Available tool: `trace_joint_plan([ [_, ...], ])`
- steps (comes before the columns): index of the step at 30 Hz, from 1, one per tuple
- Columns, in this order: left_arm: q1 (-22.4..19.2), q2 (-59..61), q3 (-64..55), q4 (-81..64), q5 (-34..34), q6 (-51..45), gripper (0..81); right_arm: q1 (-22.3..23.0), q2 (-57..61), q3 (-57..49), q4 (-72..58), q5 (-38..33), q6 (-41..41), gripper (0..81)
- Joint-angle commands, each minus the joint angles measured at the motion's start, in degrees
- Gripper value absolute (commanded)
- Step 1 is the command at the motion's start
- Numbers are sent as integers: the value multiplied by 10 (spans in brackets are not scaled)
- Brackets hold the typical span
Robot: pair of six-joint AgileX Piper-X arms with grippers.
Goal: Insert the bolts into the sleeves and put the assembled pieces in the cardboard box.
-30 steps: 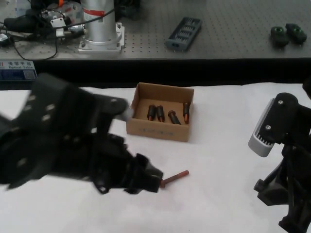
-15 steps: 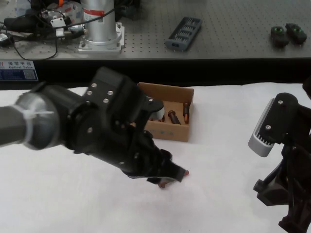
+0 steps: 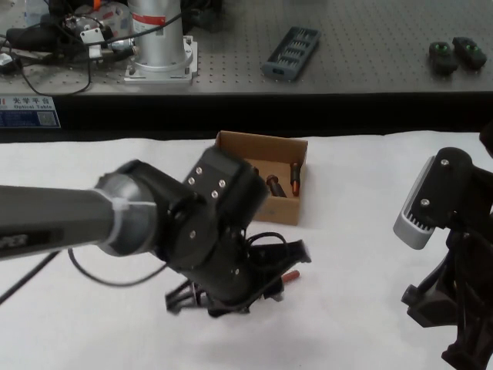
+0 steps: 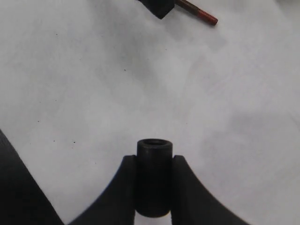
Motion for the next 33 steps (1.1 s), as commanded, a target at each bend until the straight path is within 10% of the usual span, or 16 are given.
trace_joint_plan([
  [1, -3, 13, -6, 6, -27, -133, 344, -1, -7, 1, 0, -9, -3, 19],
  [11, -3, 21, -9, -28, -63, -359, 274, -1, -7, 1, 5, -9, -3, 19],
  [33, -4, 50, -60, -58, -92, -487, 239, -1, -29, 1, 6, -9, -3, 19],
])
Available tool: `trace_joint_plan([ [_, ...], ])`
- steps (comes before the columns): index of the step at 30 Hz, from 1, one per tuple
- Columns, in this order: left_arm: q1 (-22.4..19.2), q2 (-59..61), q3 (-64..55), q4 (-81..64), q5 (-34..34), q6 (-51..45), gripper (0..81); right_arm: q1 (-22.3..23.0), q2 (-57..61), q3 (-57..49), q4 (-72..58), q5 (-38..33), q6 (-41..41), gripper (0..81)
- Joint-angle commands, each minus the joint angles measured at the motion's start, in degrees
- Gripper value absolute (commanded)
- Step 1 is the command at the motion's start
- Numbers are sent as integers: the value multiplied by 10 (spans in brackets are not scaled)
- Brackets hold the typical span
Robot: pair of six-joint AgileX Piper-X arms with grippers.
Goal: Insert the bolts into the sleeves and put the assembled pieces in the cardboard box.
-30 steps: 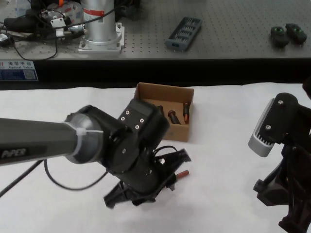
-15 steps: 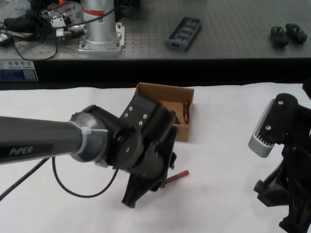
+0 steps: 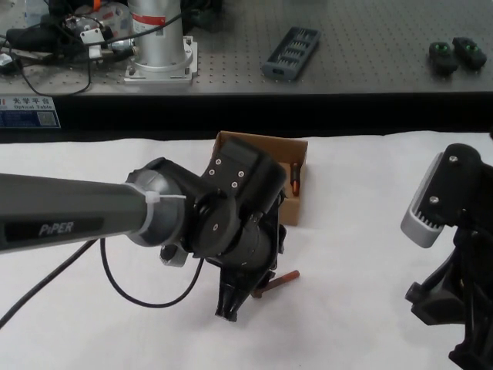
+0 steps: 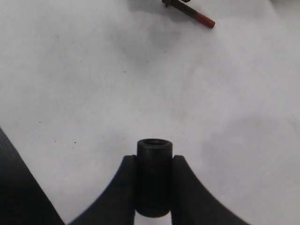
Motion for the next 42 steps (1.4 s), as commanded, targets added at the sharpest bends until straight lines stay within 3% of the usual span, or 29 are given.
trace_joint_plan([
  [1, -2, 2, -9, 24, -17, -22, 240, -1, -10, 1, 2, -9, -3, 19],
  [12, -10, 2, -17, 25, -5, -29, 240, -2, -26, 1, 5, -9, -3, 19],
  [18, -11, 2, -17, 25, 13, 47, 240, -2, -26, 7, 8, -9, -3, 19],
  [21, -11, 2, -17, 25, 38, 151, 240, -2, -26, 8, 9, -9, -3, 19],
  [28, -11, 2, -17, 25, 90, 503, 240, -2, -26, 7, 13, -9, -3, 19],
  [33, -6, -2, -17, 25, 90, 766, 240, -2, -26, 7, 14, -9, -3, 19],
  [38, 6, -16, -17, 72, 90, 1094, 240, -2, -26, 7, 23, -9, -3, 19],
  [42, 19, -18, -17, 125, 90, 1253, 246, -2, -26, 7, 23, -9, -3, 19],
])
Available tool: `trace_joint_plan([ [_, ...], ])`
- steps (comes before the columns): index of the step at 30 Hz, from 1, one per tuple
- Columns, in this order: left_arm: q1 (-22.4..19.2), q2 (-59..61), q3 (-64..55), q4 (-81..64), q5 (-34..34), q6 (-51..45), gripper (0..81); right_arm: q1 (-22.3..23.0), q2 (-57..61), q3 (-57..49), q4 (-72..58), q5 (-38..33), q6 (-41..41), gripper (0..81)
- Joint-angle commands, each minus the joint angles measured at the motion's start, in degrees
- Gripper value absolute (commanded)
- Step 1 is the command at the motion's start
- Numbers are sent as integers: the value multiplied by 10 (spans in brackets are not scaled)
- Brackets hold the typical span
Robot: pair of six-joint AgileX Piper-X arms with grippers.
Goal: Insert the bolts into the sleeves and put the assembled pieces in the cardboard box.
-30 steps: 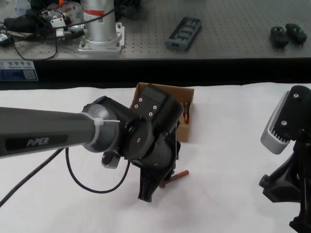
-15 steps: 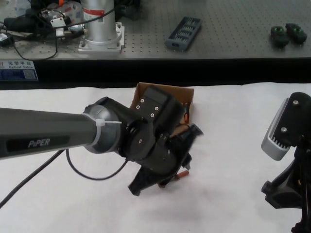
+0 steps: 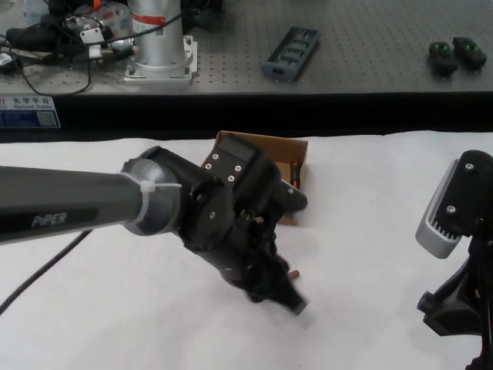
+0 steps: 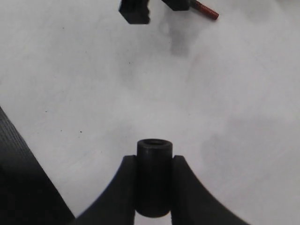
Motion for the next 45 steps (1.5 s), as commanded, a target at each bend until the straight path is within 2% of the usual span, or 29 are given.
trace_joint_plan([
  [1, 10, -9, -6, 38, 1, 194, 253, -2, -9, -1, 2, -9, -3, 19],
  [7, 17, -9, -6, 6, 1, 200, 360, -2, -9, -1, 2, -9, -3, 19],
  [45, 17, 100, -15, -73, 31, 196, 349, -2, -9, -1, 1, -9, -3, 19],
])
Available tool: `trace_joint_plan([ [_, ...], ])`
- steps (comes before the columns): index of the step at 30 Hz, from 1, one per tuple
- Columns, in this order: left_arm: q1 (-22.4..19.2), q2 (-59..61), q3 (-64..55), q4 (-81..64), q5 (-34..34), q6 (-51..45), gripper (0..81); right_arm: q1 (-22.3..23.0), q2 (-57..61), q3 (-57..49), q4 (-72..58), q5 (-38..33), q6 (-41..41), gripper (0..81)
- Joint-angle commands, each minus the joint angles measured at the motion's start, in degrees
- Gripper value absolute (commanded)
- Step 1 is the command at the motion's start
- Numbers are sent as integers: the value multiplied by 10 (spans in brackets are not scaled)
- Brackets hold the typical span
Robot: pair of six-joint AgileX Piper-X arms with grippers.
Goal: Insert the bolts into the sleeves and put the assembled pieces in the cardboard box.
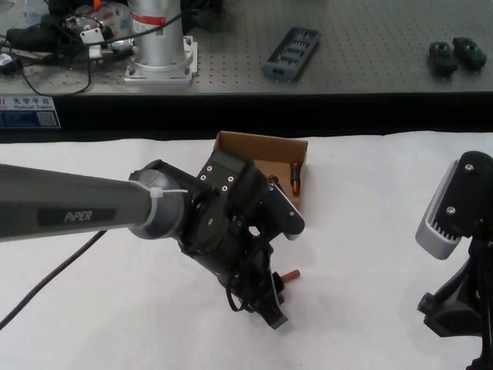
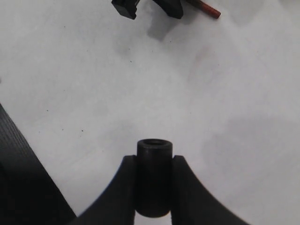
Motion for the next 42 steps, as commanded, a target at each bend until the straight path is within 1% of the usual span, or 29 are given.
trace_joint_plan([
  [1, -2, 36, -6, -27, -11, -2, 328, -2, -9, -1, 0, -9, -3, 19],
  [10, -2, 42, -28, -35, -11, 3, 4, -2, -9, -1, 0, -9, -3, 19],
  [15, -2, 41, -32, 3, -20, 19, 6, -2, -9, -1, 0, -9, -3, 19],
  [20, -2, 20, -32, 80, -55, 117, 6, -2, -9, -1, 0, -9, -3, 19],
  [24, -2, -15, -32, 109, -61, 223, 6, -2, -9, -1, 0, -9, -3, 19],
  [26, -2, -33, -32, 115, -55, 295, 6, -2, -9, -1, 0, -9, -7, 19],
  [29, 0, -56, -32, 121, -54, 387, 6, -2, -9, -1, 0, -9, -41, 19],
  [30, 2, -62, -32, 125, -50, 404, 6, -2, -9, -1, 0, -9, -52, 19],
  [33, 13, -77, -32, 155, -10, 490, 6, -2, -9, -1, 0, -9, -79, 19],
  [36, 25, -82, -32, 202, -3, 625, 6, -2, -9, -1, 0, -9, -84, 19],
  [39, 30, -82, -32, 255, -4, 801, 6, -2, -9, -1, 0, -9, -98, 19],
  [42, 31, -82, -32, 304, -4, 951, 6, -2, -9, -1, 0, -9, -103, 19],
])
